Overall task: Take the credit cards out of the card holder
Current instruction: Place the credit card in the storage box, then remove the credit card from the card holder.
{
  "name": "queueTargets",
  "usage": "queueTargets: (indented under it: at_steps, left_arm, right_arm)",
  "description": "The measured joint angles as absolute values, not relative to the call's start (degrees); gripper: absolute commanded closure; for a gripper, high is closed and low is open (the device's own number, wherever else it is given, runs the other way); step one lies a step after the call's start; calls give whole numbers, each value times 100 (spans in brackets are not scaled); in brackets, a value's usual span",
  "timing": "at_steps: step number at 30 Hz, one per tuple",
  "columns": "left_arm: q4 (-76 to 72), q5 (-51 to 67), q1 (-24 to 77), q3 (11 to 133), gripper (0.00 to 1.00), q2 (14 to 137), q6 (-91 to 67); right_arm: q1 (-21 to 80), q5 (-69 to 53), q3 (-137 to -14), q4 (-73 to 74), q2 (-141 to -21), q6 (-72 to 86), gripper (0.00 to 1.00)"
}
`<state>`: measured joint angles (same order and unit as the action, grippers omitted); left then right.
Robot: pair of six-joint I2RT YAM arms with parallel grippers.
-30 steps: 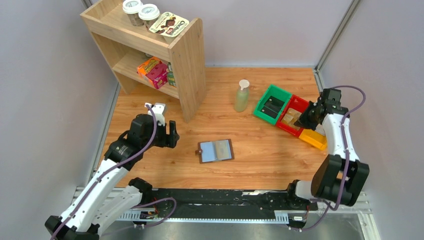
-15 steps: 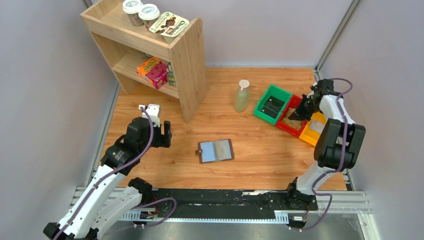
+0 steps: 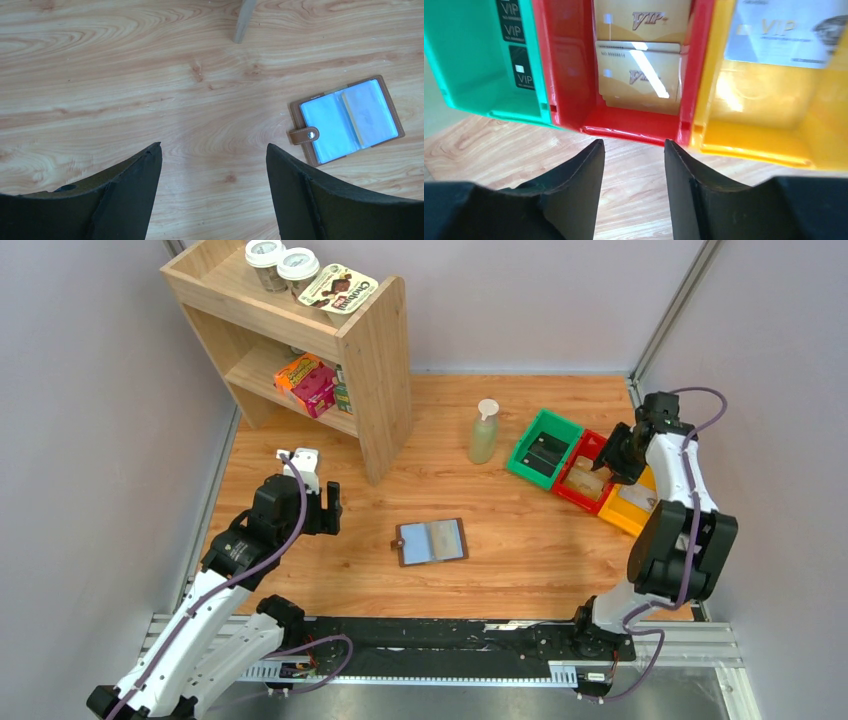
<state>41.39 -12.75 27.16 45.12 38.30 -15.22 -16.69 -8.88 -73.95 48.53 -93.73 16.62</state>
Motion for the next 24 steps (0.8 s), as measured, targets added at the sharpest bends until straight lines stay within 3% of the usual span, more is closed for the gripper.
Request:
queueTargets:
  at_steps: [7,17,24]
  left_arm:
    - [4139,-1251,2716,4512,18,3835,-1573]
    - [4001,-248,2705,4512,19,4598,-2364]
    - [3437,749,2825,4510,24,5207,-3166]
  right_arm:
    - [-1243,-357,-7286,4821,-8086,1863,40]
    - [1090,-357,-5918,4058,-6744,2598,39]
    - [2818,-427,-5144,3063,-6801,3417,42]
